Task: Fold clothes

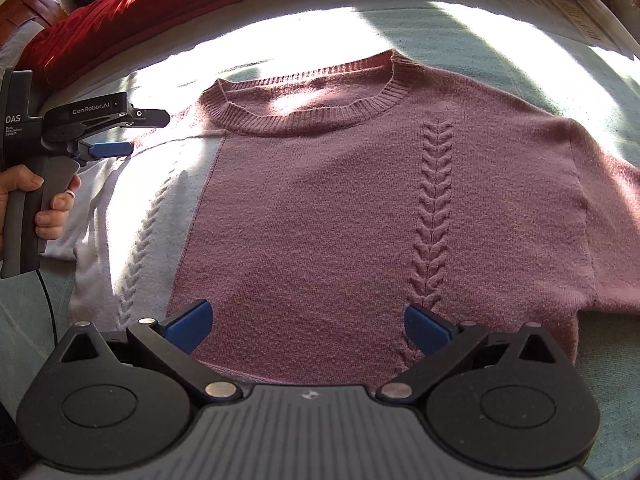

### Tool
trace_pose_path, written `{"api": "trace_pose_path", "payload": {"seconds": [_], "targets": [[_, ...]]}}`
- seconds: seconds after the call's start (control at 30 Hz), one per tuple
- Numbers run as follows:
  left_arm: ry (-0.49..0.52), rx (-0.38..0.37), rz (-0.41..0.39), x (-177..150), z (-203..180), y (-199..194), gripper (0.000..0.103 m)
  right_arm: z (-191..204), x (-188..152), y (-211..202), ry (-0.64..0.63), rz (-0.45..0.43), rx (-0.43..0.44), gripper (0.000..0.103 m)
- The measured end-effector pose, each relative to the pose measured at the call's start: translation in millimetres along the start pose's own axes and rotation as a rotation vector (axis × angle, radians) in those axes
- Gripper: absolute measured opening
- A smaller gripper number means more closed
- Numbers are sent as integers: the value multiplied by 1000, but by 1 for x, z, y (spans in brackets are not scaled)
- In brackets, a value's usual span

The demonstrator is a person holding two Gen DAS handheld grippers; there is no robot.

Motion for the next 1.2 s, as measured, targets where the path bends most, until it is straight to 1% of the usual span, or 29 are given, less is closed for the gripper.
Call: {"api": "trace_pose_path", "payload": {"seconds": [0.07,0.17,0.23,0.3,0.4,0.53,0.67,0.77,0.87,0.97,1.07,1.13,1.2], "targets": [[24,-19,4,-2,-10,-1,100,-2,3,-1,6,-7,0,103],[58,-8,28,-7,-15,11,100,-6,5,-2,17,-13,1,103],[55,17,18,-3,-10,20,100,-9,5,-2,26,-17,-5,103],[27,24,12,4,-6,26,100,-12,3,-2,32,-14,-9,103],[5,21,13,12,-9,20,99,-16,1,-3,40,-10,-15,103],[49,-3,37,4,-28,-2,99,-19,5,-9,53,-29,-16,103],[149,15,68,-21,-45,-29,100,-22,11,-16,43,-52,-28,103],[225,30,109,-49,-53,-47,99,-25,10,-19,16,-54,-43,103],[301,35,159,-79,-59,-63,99,-25,4,-17,-46,-34,-62,103],[370,30,194,-112,-67,-78,99,-18,-3,-12,-142,-9,-60,103],[388,19,230,-142,-71,-84,99,-5,-14,-4,-230,7,-43,103],[393,18,238,-156,-69,-86,100,6,-21,2,-280,24,-29,103],[389,51,234,-164,-60,-87,99,14,-28,5,-319,35,-14,103]]}}
Point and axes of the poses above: each gripper's, at about its wrist camera, not at the fingertips, and y roughly the way its jaws point, z to its left, x to its top, the point moved 9 cm from there along y, roughly the way its jaws point, and after that the axes turned 4 degrees about -z, right-handed, at the moved point
